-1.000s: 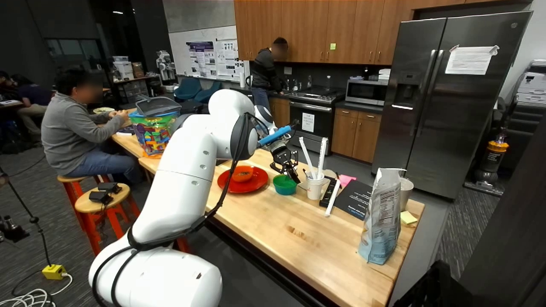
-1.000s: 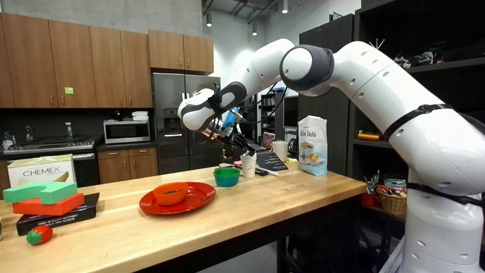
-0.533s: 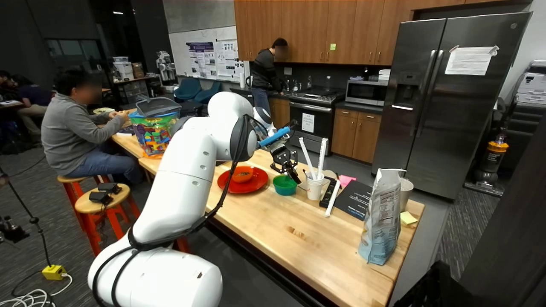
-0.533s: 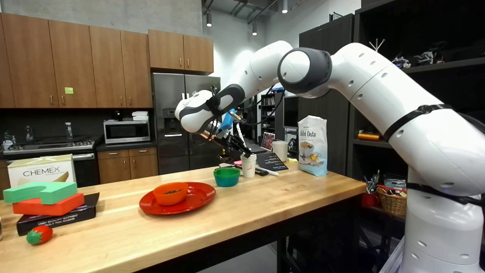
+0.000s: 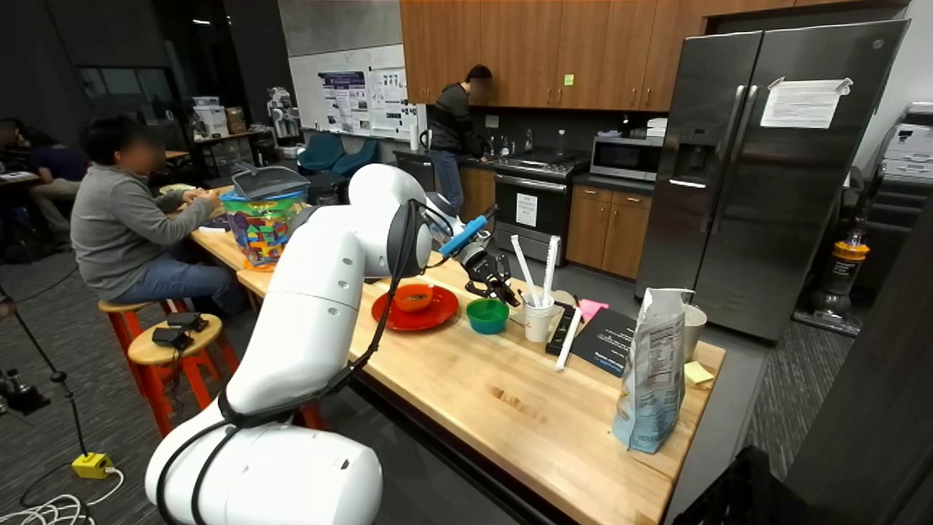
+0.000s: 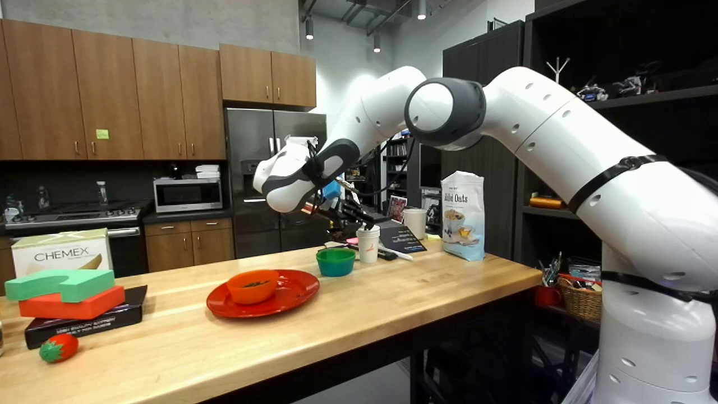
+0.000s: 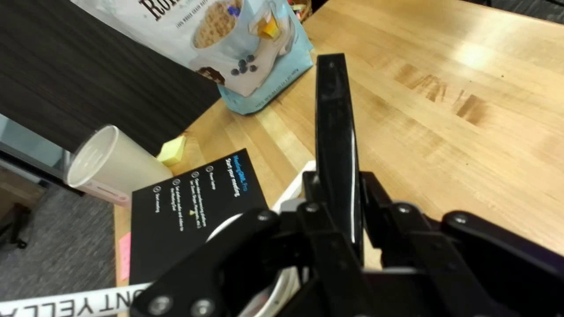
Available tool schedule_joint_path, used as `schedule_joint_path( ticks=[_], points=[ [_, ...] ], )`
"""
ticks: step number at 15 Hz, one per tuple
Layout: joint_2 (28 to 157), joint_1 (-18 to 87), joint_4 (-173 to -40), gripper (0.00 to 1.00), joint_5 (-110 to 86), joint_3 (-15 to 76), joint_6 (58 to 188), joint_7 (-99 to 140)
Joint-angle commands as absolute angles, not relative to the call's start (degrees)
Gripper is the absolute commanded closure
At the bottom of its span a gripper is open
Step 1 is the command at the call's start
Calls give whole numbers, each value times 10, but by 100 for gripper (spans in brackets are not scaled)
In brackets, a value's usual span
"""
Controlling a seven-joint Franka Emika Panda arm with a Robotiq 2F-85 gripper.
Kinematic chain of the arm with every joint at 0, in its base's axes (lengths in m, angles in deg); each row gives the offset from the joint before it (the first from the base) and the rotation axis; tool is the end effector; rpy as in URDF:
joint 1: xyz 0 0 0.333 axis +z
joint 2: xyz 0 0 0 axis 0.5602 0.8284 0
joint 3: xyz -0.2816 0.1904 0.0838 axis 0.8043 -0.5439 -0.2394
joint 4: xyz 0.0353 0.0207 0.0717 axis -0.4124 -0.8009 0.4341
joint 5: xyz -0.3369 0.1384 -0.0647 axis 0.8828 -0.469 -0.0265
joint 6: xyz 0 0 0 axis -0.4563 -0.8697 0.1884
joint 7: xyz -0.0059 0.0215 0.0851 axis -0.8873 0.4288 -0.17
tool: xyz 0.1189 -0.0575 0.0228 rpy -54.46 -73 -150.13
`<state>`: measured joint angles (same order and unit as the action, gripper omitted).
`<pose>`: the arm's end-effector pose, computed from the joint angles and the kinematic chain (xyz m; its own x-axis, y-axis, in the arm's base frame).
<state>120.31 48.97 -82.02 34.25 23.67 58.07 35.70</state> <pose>0.6678 0.0794 0.3533 0.7142 0.0995 -0.6929 0.6174 -0.5559 0.5566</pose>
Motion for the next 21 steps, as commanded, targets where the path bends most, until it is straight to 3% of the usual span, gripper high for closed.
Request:
schedule_joint_path(
  ticks=[1, 21],
  points=[
    [1205, 513, -821, 94, 388, 251, 543, 318],
    [1244, 554, -861, 94, 561, 232, 402, 268]
  ],
)
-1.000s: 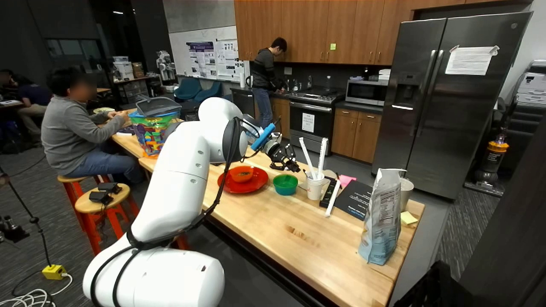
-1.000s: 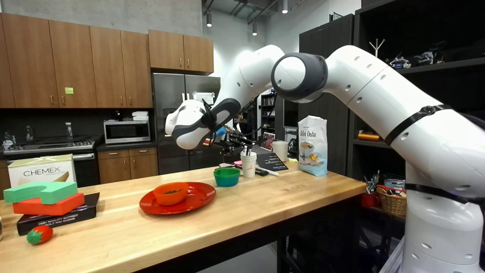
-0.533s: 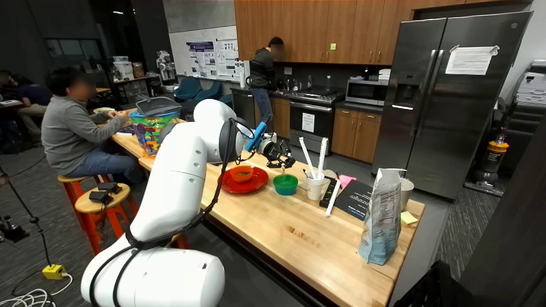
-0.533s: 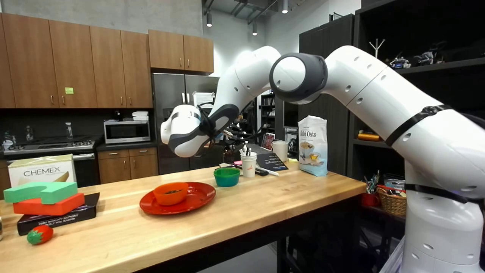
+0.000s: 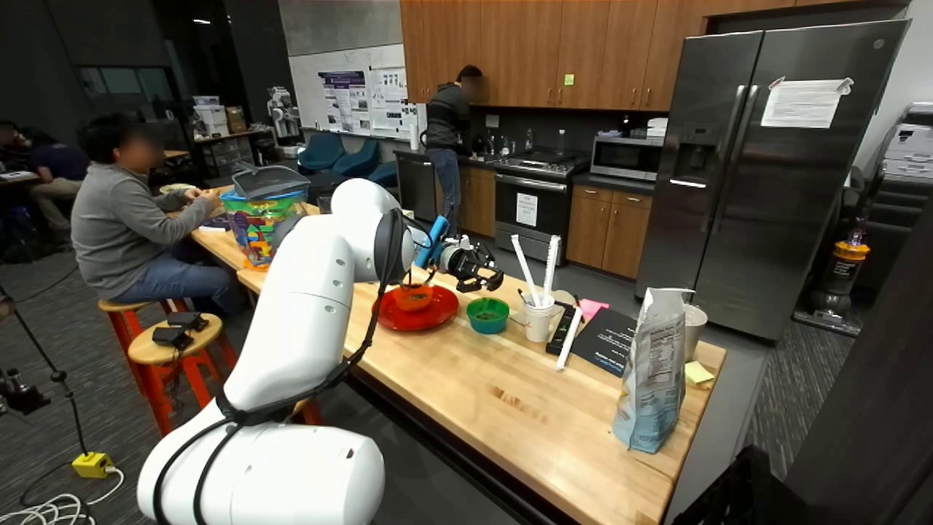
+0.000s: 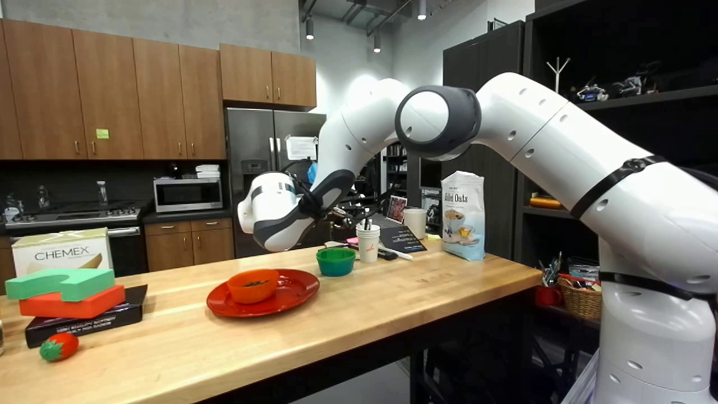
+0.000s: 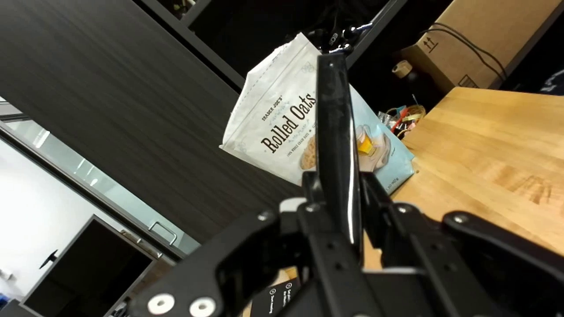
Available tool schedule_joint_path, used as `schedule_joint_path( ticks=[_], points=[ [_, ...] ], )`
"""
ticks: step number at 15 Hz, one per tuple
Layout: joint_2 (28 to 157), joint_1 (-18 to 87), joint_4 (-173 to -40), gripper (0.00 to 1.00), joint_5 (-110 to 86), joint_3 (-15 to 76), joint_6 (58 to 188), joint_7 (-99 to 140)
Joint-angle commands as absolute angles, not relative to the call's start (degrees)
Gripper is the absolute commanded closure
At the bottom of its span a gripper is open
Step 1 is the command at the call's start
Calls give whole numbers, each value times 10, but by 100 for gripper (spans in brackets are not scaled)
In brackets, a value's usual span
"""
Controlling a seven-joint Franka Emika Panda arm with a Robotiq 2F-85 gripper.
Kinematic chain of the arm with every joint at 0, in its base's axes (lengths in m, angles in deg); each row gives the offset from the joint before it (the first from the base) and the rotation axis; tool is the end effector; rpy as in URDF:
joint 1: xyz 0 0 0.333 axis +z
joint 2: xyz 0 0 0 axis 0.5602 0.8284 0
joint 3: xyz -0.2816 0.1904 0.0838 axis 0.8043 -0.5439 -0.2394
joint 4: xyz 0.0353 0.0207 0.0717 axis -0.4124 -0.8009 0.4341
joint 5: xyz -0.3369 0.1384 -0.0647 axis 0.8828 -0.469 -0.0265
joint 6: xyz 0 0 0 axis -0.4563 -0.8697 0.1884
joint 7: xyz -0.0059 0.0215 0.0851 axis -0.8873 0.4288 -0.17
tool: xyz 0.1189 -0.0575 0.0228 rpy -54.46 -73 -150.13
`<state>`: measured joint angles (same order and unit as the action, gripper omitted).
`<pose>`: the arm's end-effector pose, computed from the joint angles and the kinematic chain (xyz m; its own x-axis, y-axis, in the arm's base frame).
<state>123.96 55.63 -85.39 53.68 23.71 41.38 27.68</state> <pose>0.6387 0.1142 0.3506 0.7247 -0.2528 -0.6410 0.6117 -0.1922 0.7674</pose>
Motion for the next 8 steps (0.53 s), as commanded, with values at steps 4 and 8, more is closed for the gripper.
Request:
schedule_joint_path(
  ticks=[4, 8],
  points=[
    [1253, 553, -861, 94, 581, 231, 404, 253],
    [1255, 557, -861, 94, 606, 234, 402, 228]
  ],
)
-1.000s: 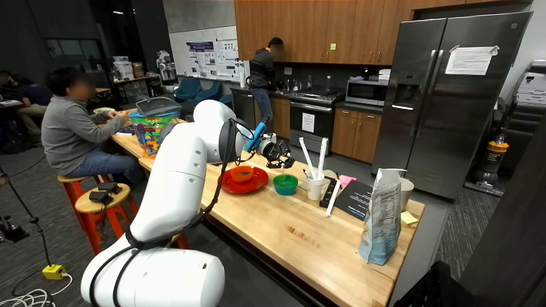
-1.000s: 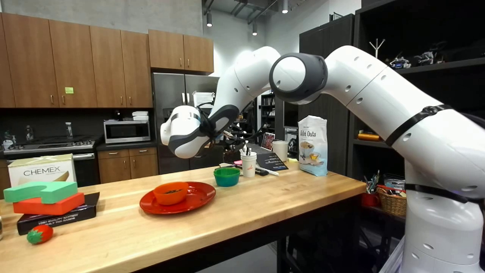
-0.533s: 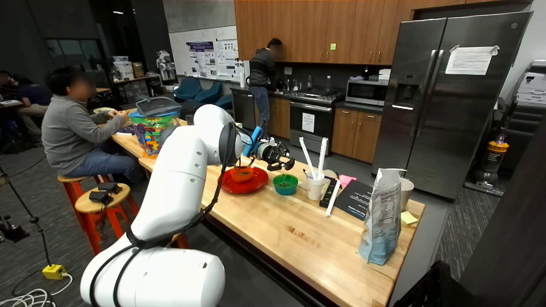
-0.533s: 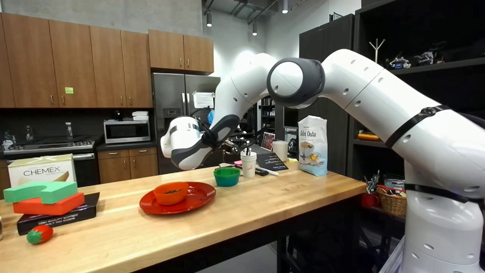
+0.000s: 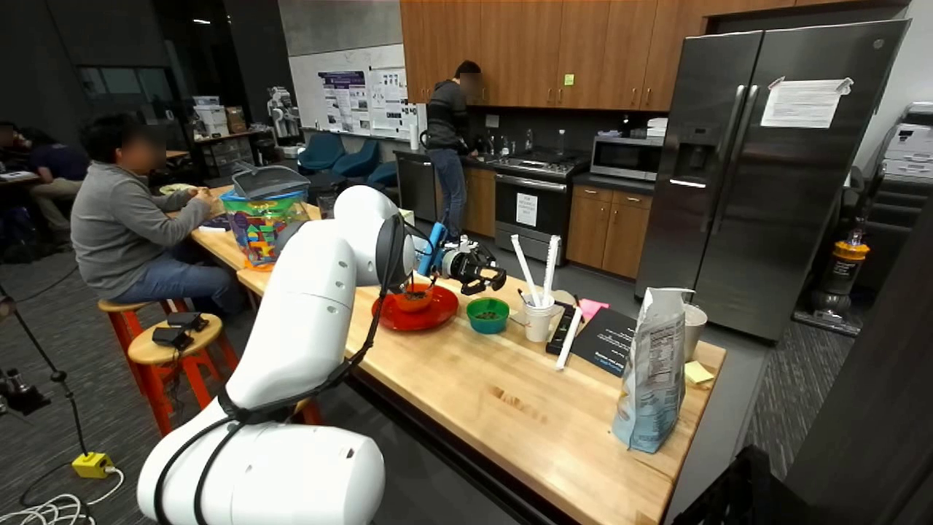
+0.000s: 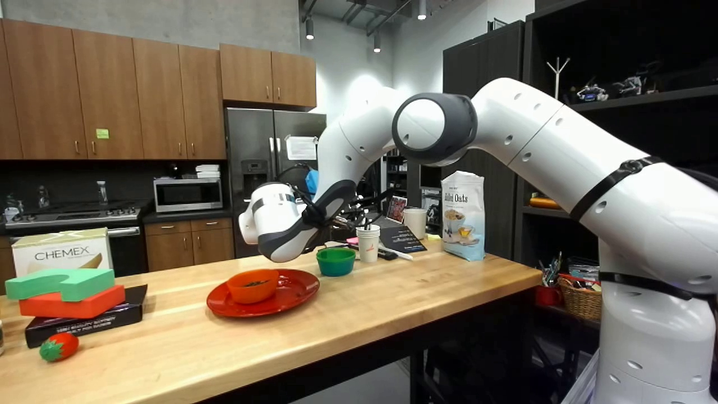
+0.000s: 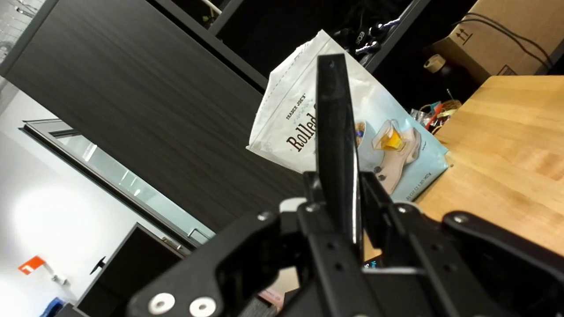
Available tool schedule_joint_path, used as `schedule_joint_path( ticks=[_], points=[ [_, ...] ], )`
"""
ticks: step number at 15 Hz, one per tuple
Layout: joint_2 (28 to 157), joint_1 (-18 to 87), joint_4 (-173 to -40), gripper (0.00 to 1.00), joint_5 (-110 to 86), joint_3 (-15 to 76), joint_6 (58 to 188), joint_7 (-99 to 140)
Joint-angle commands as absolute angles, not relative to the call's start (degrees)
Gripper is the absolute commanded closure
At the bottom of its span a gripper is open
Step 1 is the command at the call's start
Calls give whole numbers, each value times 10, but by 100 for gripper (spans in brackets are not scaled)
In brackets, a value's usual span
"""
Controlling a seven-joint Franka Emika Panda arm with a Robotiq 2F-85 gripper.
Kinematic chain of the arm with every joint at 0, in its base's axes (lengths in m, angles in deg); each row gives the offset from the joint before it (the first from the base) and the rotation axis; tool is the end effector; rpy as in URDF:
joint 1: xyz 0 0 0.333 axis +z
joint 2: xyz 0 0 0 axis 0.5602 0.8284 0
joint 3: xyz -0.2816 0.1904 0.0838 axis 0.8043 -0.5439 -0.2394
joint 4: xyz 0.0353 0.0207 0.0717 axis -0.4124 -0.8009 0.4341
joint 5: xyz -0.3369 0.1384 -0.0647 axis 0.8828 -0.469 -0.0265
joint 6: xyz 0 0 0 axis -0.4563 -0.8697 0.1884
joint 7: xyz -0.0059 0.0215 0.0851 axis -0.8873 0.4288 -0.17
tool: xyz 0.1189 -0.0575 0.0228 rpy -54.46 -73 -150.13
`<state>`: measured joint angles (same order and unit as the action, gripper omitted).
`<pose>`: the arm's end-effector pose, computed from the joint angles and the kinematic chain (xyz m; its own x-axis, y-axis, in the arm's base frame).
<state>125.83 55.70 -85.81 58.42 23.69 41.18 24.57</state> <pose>0.6451 0.1129 0.3383 0.7633 -0.2797 -0.5823 0.5833 -0.0890 0.8074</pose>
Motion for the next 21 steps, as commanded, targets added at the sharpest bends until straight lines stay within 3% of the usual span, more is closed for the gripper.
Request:
schedule_joint_path(
  ticks=[1, 15, 16, 21],
  points=[
    [1255, 558, -860, 94, 613, 234, 401, 223],
    [1269, 571, -865, 94, 707, 232, 339, 234],
    [1273, 568, -858, 75, 702, 227, 346, 224],
    [1274, 568, -860, 75, 702, 227, 343, 224]
  ],
)
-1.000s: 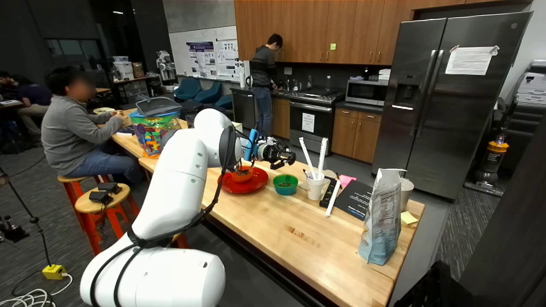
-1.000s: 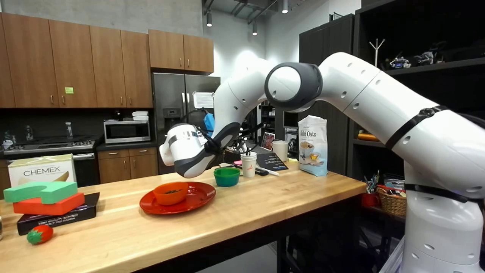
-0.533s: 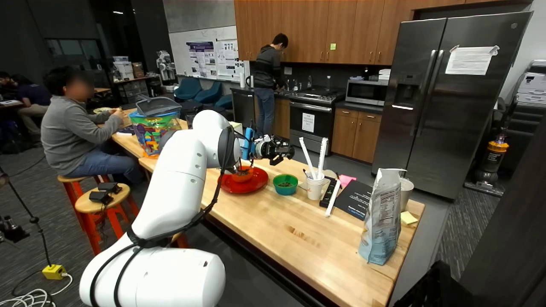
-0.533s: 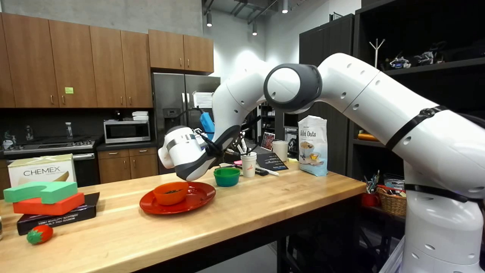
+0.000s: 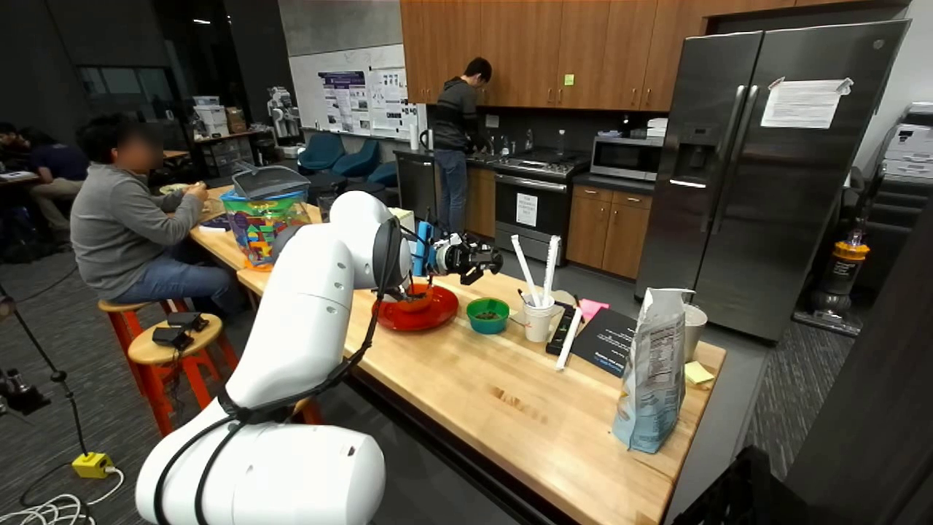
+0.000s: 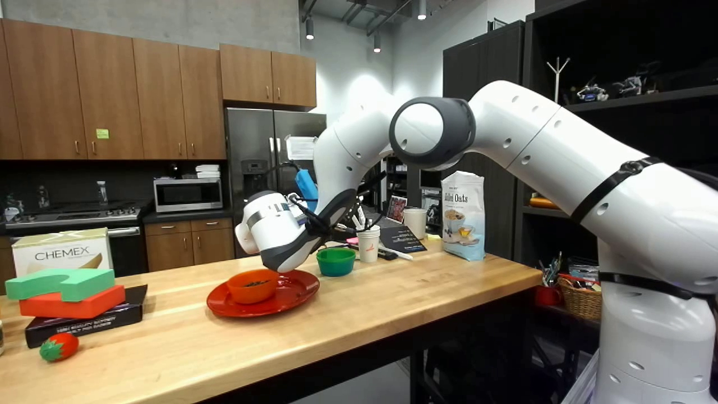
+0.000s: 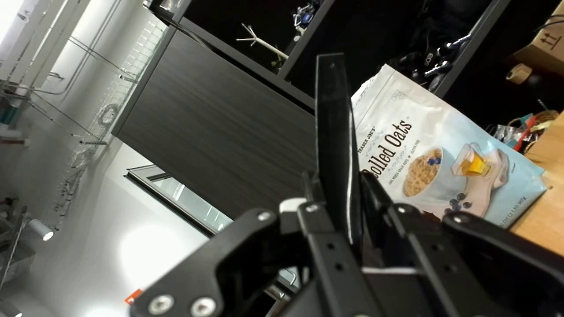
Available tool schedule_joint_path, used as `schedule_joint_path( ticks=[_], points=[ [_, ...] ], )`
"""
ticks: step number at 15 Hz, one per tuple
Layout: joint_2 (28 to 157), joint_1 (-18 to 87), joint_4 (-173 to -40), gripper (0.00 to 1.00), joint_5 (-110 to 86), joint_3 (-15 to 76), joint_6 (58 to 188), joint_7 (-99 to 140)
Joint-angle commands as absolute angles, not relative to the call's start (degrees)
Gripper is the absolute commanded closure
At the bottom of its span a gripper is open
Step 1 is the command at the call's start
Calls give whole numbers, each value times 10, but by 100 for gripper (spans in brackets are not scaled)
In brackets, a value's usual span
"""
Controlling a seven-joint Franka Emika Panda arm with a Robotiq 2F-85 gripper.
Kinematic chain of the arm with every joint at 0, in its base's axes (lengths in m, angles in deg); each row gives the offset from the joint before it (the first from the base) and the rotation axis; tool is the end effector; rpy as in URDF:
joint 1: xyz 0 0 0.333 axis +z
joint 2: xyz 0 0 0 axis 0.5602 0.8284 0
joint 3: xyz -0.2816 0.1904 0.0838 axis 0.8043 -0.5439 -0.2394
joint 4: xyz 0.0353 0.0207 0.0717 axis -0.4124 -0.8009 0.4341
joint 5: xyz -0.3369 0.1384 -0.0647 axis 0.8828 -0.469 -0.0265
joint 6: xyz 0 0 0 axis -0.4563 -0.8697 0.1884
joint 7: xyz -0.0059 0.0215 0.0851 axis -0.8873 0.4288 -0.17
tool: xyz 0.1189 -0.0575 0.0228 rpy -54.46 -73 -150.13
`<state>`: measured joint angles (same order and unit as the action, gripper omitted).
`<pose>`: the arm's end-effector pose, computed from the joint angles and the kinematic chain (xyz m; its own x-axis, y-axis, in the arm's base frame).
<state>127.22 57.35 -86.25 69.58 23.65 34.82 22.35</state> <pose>0.6446 0.1276 0.3555 0.8209 -0.3596 -0.4437 0.5158 0.1332 0.8463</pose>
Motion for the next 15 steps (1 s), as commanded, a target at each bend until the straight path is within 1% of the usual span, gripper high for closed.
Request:
schedule_joint_path(
  ticks=[1, 7, 8, 11, 15],
  points=[
    [1274, 568, -860, 75, 702, 227, 343, 224],
    [1274, 568, -860, 75, 702, 227, 342, 224],
    [1273, 565, -857, 94, 692, 222, 344, 223],
    [1265, 543, -837, 94, 619, 188, 356, 210],
    [1255, 527, -821, 94, 524, 169, 376, 181]
  ],
)
